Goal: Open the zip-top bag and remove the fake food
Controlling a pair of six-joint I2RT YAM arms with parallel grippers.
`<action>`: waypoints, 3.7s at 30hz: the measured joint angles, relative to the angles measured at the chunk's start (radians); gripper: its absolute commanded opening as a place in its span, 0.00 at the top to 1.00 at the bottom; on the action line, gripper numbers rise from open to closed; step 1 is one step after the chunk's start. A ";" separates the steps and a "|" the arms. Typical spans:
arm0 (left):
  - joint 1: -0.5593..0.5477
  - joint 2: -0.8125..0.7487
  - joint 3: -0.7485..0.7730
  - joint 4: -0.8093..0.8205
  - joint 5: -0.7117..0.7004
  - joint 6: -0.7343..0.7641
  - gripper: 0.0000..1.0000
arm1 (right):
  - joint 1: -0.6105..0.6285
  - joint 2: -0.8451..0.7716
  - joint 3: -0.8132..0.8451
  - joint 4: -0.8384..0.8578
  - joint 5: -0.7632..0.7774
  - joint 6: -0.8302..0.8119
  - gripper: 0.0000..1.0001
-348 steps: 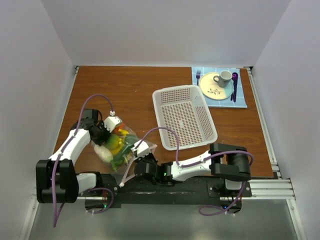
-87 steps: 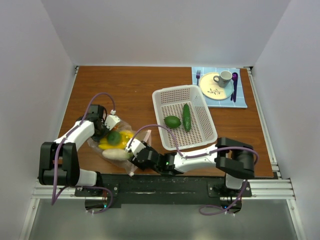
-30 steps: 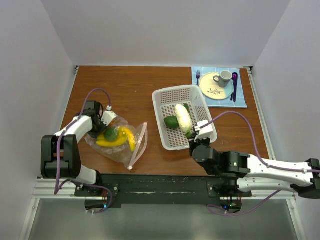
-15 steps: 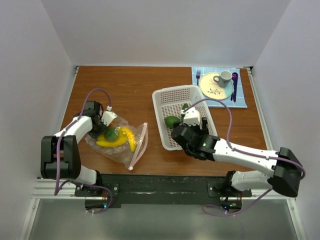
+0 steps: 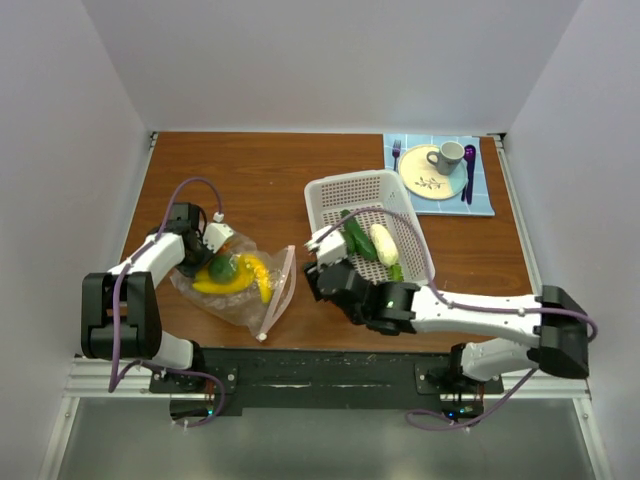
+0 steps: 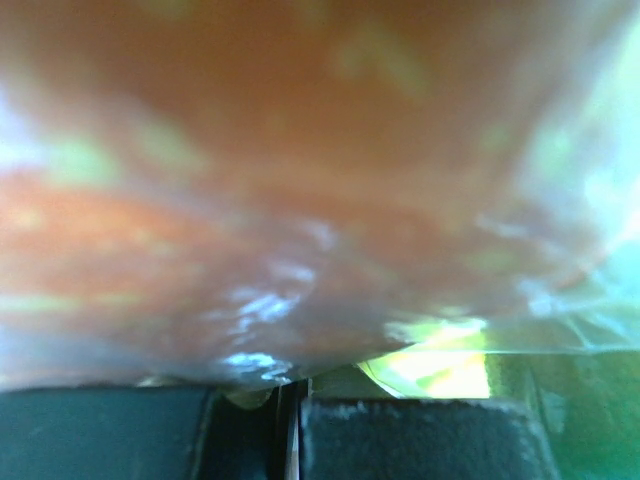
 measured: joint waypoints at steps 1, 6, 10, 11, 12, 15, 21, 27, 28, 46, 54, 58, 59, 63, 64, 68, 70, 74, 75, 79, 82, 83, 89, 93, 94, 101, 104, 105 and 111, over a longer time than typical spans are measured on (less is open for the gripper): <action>0.000 0.000 0.000 0.000 0.000 0.000 1.00 | 0.025 0.032 0.000 0.029 -0.030 -0.007 0.50; 0.000 -0.001 -0.001 0.001 0.000 0.002 1.00 | 0.062 0.198 -0.018 0.151 -0.156 -0.021 0.50; 0.000 -0.005 -0.005 0.004 0.000 0.003 1.00 | 0.062 0.304 -0.016 0.217 -0.194 -0.023 0.48; 0.000 -0.006 -0.006 0.005 0.000 0.003 1.00 | 0.062 0.330 -0.009 0.225 -0.201 -0.023 0.48; 0.000 -0.006 -0.006 0.004 0.000 0.003 1.00 | 0.062 0.351 -0.002 0.235 -0.206 -0.024 0.46; 0.000 -0.006 -0.006 0.005 0.000 0.003 1.00 | 0.062 0.425 0.037 0.264 -0.214 -0.025 0.38; 0.000 -0.006 -0.006 0.005 0.000 0.003 1.00 | 0.062 0.511 0.097 0.316 -0.234 -0.011 0.22; 0.000 -0.010 -0.010 0.006 0.002 0.003 1.00 | 0.062 0.584 0.158 0.364 -0.233 0.002 0.18; 0.000 -0.011 -0.010 0.005 0.005 0.003 1.00 | 0.062 0.603 0.176 0.364 -0.233 0.002 0.19; 0.044 -0.192 0.195 -0.435 0.217 0.090 1.00 | 0.042 0.702 0.177 0.416 -0.175 0.059 0.80; 0.068 -0.198 0.289 -0.505 0.264 0.108 1.00 | 0.046 0.541 0.055 0.389 -0.162 0.086 0.80; 0.093 -0.189 0.278 -0.476 0.247 0.108 1.00 | 0.060 0.426 0.002 0.369 -0.169 0.108 0.86; 0.100 -0.184 0.269 -0.460 0.238 0.107 1.00 | 0.064 0.399 -0.004 0.356 -0.179 0.112 0.88; 0.109 -0.159 0.254 -0.428 0.214 0.102 1.00 | 0.073 0.300 -0.010 0.261 -0.238 0.134 0.97; 0.109 -0.154 0.254 -0.421 0.213 0.099 1.00 | 0.077 0.274 -0.013 0.223 -0.252 0.143 0.97; 0.109 -0.136 0.277 -0.410 0.211 0.080 1.00 | 0.084 0.132 -0.058 0.050 -0.270 0.194 1.00; 0.109 -0.127 0.301 -0.405 0.211 0.071 1.00 | 0.087 0.048 -0.074 -0.085 -0.257 0.238 1.00; 0.109 -0.126 0.322 -0.389 0.206 0.061 1.00 | 0.089 -0.088 -0.076 -0.347 -0.208 0.356 1.00; 0.109 -0.126 0.322 -0.385 0.204 0.061 1.00 | 0.090 -0.118 -0.072 -0.417 -0.190 0.386 1.00; 0.109 -0.122 0.322 -0.375 0.195 0.055 1.00 | 0.091 -0.190 -0.020 -0.680 -0.116 0.489 1.00; 0.109 -0.119 0.320 -0.370 0.192 0.054 1.00 | 0.090 -0.208 0.052 -0.807 -0.046 0.532 1.00; 0.109 -0.119 0.319 -0.369 0.191 0.054 1.00 | 0.090 -0.211 0.078 -0.831 -0.024 0.537 1.00; 0.110 -0.119 0.323 -0.393 0.203 0.047 1.00 | 0.087 -0.196 0.194 -0.868 0.148 0.526 0.97; 0.110 -0.106 0.428 -0.491 0.270 0.045 1.00 | 0.037 -0.115 0.219 -0.870 0.258 0.517 0.70; 0.110 -0.105 0.463 -0.512 0.290 0.045 1.00 | 0.016 -0.092 0.219 -0.871 0.272 0.517 0.46; 0.110 -0.106 0.627 -0.633 0.405 0.047 1.00 | -0.126 0.036 0.169 -0.877 0.343 0.534 0.01; 0.110 -0.117 0.563 -0.611 0.404 0.047 1.00 | -0.117 0.032 0.169 -0.858 0.343 0.513 0.01; 0.110 -0.119 0.523 -0.599 0.392 0.047 1.00 | -0.108 0.026 0.169 -0.843 0.343 0.497 0.01; 0.110 -0.097 0.274 -0.457 0.274 0.043 1.00 | 0.048 -0.030 0.169 -0.677 0.320 0.367 0.01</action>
